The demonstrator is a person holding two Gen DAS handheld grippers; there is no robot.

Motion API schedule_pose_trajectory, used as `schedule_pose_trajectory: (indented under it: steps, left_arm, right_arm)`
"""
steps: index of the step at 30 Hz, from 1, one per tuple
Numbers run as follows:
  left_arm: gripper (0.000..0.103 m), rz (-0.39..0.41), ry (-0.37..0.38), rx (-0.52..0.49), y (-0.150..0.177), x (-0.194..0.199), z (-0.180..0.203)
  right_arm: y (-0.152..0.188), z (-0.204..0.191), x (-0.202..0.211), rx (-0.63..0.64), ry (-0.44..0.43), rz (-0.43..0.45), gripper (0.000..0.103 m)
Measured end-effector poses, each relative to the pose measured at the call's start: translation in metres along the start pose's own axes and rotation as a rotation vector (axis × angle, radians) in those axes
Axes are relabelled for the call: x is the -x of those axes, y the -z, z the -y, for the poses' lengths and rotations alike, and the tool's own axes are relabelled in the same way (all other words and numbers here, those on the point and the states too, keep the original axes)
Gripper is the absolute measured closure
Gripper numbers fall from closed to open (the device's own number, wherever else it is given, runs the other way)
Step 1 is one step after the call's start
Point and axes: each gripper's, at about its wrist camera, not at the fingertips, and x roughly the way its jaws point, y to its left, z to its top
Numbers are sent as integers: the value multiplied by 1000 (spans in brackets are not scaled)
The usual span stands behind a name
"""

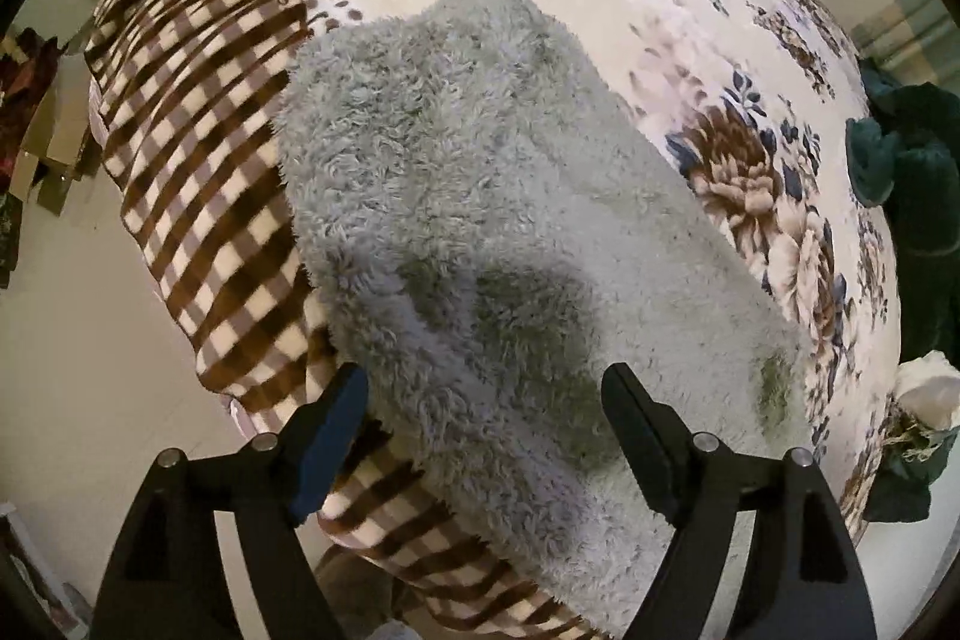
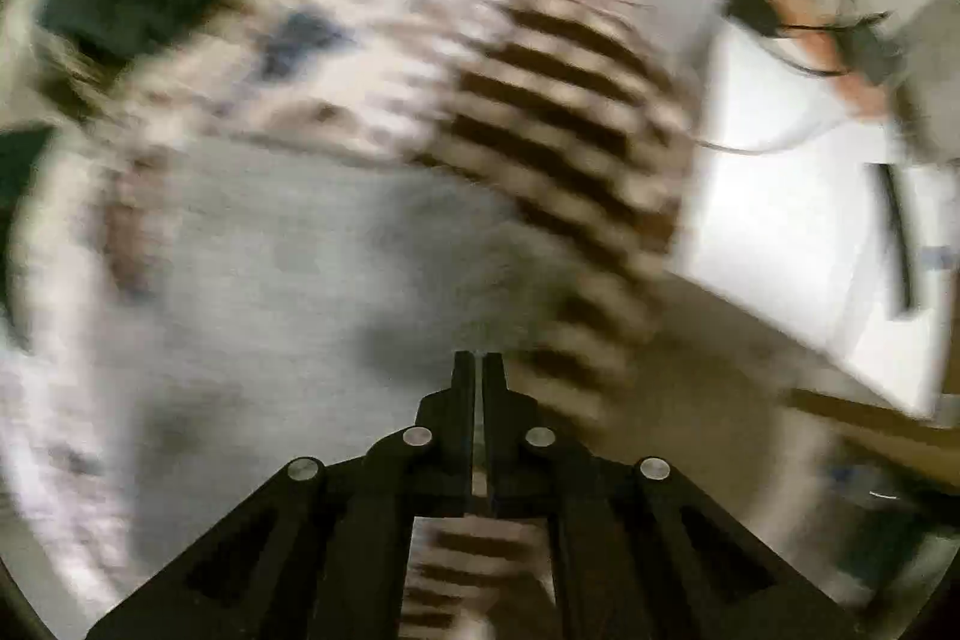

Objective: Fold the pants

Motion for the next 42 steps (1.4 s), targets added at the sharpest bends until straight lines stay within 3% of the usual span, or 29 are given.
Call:
schedule_pose_trajectory:
  steps: [2, 3, 4, 5, 7, 12, 15, 17, 18, 20, 22, 26, 28, 29, 30, 31, 32, 34, 37, 39, 42]
  left_arm:
    - [24, 25, -21, -30, 3, 5, 8]
    - [24, 38, -30, -47, 5, 7, 12]
    - [24, 55, -40, -75, 6, 11, 18]
    - [24, 72, -51, -101, 8, 14, 24]
    - [24, 114, -67, -168, 13, 21, 42]
    - [24, 155, -71, -315, 28, 18, 94]
    - [24, 127, -44, -373, 36, 5, 126]
    - [24, 124, -33, -418, 44, -3, 149]
    - [24, 123, -27, -433, 47, -5, 158]
    - [24, 124, -16, -471, 55, -10, 174]
    - [24, 122, -11, -501, 62, -12, 186]
    - [24, 118, -9, -534, 72, -15, 195]
    - [24, 107, -14, -533, 74, -18, 194]
    - [24, 99, -15, -531, 75, -20, 193]
    - [24, 92, -15, -527, 75, -20, 192]
    - [24, 89, -13, -524, 77, -20, 191]
    - [24, 86, -13, -526, 78, -20, 190]
    - [24, 78, -9, -532, 80, -17, 187]
    - [24, 64, -2, -535, 85, -14, 181]
    - [24, 51, -6, -539, 90, -14, 175]
    - [24, 34, -28, -543, 95, -18, 166]
  right_arm:
    - [-3, 20, -12, -45, -37, -113, 99]
    - [-4, 25, -7, -51, -63, -113, 98]
    - [-6, 26, 5, -30, -88, -79, 87]
    - [-9, 21, 20, 11, -104, -35, 63]
    - [-15, 5, 44, 85, -149, 46, 36]
    - [-44, -89, 45, 330, -198, 82, 35]
    - [-62, -145, 19, 424, -148, 86, 35]
    - [-70, -177, -3, 520, -57, 69, 37]
    - [-72, -186, -15, 556, -20, 49, 41]
    - [-72, -195, -27, 605, 35, 46, 94]
    - [-73, -189, -15, 603, 36, 129, 95]
    - [-95, -161, 14, 478, 19, 264, 95]
    - [-107, -151, 10, 432, 25, 251, 94]
    - [-114, -147, 2, 419, -6, 188, 90]
    - [-117, -146, -4, 418, -44, 132, 84]
    - [-115, -143, -8, 424, -89, 75, 61]
    - [-108, -137, -2, 429, -128, 64, 44]
    - [-98, -114, 18, 420, -167, 116, 42]
    - [-76, -67, 39, 359, -152, 140, 42]
    - [-65, -35, 38, 290, -143, 105, 42]
    - [-52, -3, 16, 195, -198, 1, 45]
